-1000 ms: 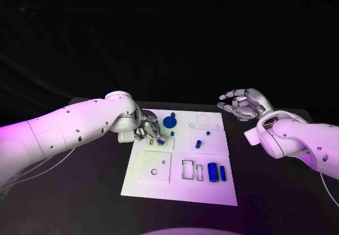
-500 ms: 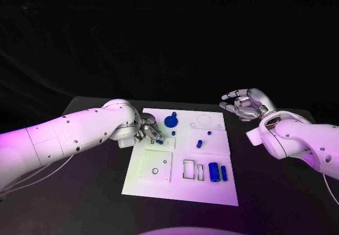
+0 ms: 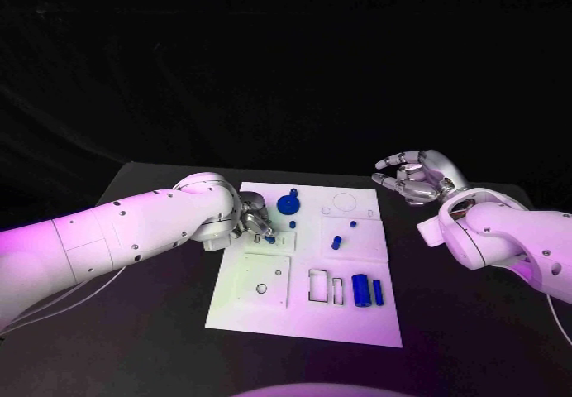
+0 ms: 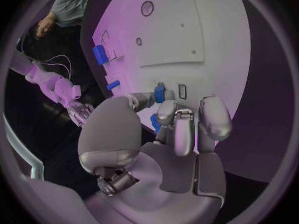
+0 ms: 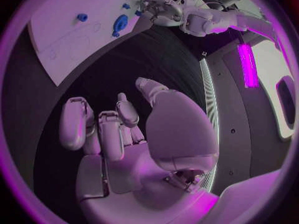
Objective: Assemble the parts on the task board
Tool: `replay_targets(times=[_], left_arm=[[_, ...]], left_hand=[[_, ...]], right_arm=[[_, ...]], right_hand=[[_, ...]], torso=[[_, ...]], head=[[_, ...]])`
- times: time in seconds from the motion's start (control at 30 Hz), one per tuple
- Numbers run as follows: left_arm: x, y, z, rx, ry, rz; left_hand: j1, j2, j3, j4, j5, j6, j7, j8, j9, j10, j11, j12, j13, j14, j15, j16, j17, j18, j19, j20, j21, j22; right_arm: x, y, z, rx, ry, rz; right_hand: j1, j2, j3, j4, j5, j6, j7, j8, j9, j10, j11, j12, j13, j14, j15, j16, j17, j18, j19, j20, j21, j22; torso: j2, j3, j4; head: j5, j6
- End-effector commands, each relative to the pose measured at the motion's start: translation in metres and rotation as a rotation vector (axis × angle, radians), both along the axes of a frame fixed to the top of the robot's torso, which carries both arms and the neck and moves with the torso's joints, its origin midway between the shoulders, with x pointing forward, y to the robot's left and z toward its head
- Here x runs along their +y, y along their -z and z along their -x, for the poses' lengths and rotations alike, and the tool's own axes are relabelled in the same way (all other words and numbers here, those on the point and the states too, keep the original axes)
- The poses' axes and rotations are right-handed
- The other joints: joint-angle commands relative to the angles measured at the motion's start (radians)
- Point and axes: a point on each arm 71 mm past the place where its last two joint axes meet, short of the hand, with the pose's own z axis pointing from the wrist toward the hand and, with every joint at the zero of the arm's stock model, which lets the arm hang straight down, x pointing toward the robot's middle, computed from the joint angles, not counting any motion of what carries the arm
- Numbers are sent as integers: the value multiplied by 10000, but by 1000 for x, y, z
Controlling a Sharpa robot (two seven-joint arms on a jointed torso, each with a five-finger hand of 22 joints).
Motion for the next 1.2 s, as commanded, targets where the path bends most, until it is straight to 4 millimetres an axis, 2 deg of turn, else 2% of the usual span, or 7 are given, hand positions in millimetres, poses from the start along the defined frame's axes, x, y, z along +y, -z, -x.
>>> replay_targets(times=[0.03, 0.43, 1.2], left_arm=[[-2, 1, 0, -198, 157, -158], [-2, 3, 2, 31, 391, -382], [-4, 4, 3, 207, 611, -581]], left_hand=[[-70, -3, 1735, -1749, 64, 283, -236, 56, 159, 83, -1, 43, 21, 883, -54, 6, 2020, -100, -2, -97, 56, 15], [-95, -15, 1724, -1756, 83, 307, -248, 76, 171, 118, -11, 70, 61, 883, -62, 7, 2022, -101, 1, -99, 58, 19], [-111, -26, 1720, -1775, 111, 332, -265, 98, 185, 125, -26, 64, 42, 886, -73, 12, 2034, -107, 10, -100, 71, 47]], right_arm=[[1, 1, 0, 29, -165, 15], [1, 2, 1, 68, -162, 20], [0, 4, 1, 98, -146, 27]], right_hand=[[43, 26, -8, 60, 64, -6, 11, 44, -17, -45, 15, -36, 3, 548, 74, -45, 552, 106, -40, 12, -32, 198], [43, 26, -8, 60, 64, -6, 11, 44, -17, -45, 15, -36, 3, 548, 74, -45, 552, 106, -40, 12, -32, 198], [43, 26, -8, 60, 64, -6, 11, 44, -17, -45, 15, -36, 3, 548, 74, -45, 552, 106, -40, 12, -32, 198]], torso=[[4, 2, 14], [-4, -7, 13], [-2, 4, 4]], head=[[-14, -9], [-8, -37], [-16, -55]])
